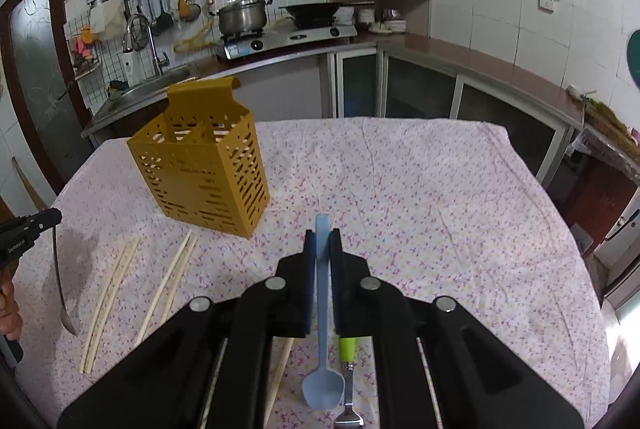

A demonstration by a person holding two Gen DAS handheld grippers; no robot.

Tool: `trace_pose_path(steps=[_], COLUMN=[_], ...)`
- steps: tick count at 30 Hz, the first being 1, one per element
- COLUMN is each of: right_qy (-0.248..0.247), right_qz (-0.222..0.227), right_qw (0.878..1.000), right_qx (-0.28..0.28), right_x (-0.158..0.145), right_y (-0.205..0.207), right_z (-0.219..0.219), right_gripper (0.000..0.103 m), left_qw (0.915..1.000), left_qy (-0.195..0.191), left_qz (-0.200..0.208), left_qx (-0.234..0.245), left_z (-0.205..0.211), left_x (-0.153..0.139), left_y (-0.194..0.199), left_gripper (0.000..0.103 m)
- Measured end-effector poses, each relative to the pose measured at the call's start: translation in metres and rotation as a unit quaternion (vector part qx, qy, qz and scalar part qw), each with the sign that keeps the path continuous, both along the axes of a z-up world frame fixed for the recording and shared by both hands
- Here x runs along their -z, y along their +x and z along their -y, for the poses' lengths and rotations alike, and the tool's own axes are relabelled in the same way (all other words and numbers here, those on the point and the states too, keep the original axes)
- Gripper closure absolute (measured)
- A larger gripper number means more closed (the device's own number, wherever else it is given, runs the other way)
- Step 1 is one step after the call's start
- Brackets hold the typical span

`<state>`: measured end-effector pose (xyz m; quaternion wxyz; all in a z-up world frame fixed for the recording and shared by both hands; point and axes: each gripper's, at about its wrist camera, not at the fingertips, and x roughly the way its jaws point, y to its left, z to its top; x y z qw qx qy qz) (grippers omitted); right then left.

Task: Organize utensils
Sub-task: 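Carry both spoons up to the yellow caddy and lower them inside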

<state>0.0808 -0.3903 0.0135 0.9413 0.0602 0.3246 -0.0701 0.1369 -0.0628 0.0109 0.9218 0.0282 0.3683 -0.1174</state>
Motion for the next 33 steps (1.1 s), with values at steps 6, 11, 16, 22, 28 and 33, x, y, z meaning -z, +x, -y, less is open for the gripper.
trace_pose_path(steps=[6, 11, 16, 22, 28, 33], right_qy=[0.001, -0.002, -0.008, -0.012, -0.022, -0.032], right_qz=[0.015, 0.035, 0.052, 0.072, 0.109, 0.146], right_qw=[1.0, 0.999, 0.999, 0.997, 0.993, 0.988], right_qx=[-0.001, 0.0, -0.003, -0.009, -0.027, -0.037], right_x=[-0.008, -0.022, -0.034, -0.051, -0.091, -0.134], right_y=[-0.008, -0.012, -0.014, -0.012, 0.002, 0.025], right_z=[-0.001, 0.0, -0.003, -0.008, -0.021, -0.03], right_gripper=[0.096, 0.096, 0.096, 0.096, 0.096, 0.096], left_qw=[0.9999, 0.9996, 0.9991, 0.9976, 0.9941, 0.9887], left_qy=[-0.003, -0.005, -0.013, -0.018, -0.025, -0.051], left_qz=[0.014, 0.026, 0.041, 0.066, 0.101, 0.133], left_qx=[0.0, 0.005, 0.004, 0.007, 0.031, 0.046], left_z=[-0.001, 0.001, 0.001, 0.002, 0.02, 0.04], left_x=[-0.011, -0.02, -0.032, -0.055, -0.101, -0.149], left_y=[-0.007, -0.009, -0.009, -0.005, 0.013, 0.039], left_gripper=[0.095, 0.095, 0.095, 0.095, 0.095, 0.095])
